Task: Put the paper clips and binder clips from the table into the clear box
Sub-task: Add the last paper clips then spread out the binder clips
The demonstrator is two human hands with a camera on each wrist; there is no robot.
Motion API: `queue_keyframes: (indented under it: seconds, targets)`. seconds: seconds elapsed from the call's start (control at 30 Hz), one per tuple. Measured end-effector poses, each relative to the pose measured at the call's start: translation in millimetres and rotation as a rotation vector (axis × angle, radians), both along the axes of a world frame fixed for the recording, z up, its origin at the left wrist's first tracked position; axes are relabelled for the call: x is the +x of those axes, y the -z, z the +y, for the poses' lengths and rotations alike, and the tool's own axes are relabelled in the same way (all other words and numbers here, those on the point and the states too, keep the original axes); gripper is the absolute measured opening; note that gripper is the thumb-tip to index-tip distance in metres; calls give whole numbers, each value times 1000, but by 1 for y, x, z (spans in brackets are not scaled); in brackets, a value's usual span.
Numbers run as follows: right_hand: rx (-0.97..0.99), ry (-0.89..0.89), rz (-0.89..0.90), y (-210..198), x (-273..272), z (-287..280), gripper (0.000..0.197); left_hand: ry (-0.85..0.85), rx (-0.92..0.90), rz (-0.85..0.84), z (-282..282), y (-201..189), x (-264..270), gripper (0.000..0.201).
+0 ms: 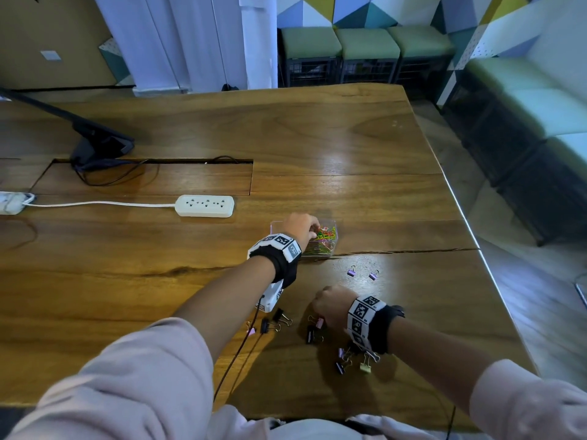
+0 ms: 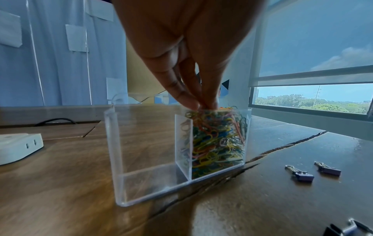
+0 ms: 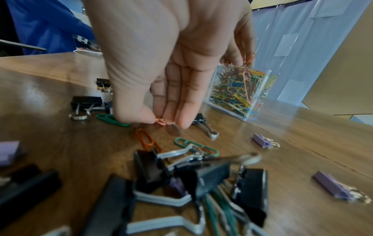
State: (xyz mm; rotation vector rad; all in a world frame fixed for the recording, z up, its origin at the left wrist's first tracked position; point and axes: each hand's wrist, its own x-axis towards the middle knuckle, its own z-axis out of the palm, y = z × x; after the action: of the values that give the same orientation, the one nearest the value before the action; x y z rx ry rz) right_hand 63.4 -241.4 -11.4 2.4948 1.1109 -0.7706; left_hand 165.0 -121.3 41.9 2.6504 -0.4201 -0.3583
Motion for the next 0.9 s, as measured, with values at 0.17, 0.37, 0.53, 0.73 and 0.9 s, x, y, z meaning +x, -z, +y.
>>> queue_keyframes:
  seconds: [0.17, 0.37, 0.53, 0.73, 0.9]
  targets:
    - [17, 93, 31, -3, 0, -1, 21, -24, -105, -64, 2, 6, -3, 19]
    - [160, 307, 82, -13, 17, -13, 16, 191, 67, -164, 10, 13, -13, 33]
    - [374, 474, -51, -53, 54, -32, 17, 279, 228, -232, 24, 24, -22, 53]
    - [526, 588, -235, -69, 99, -34, 21, 327, 329, -180, 38, 33, -34, 54]
    - [460, 639, -228, -50, 107, -25, 25, 349, 337, -160, 43, 33, -38, 59]
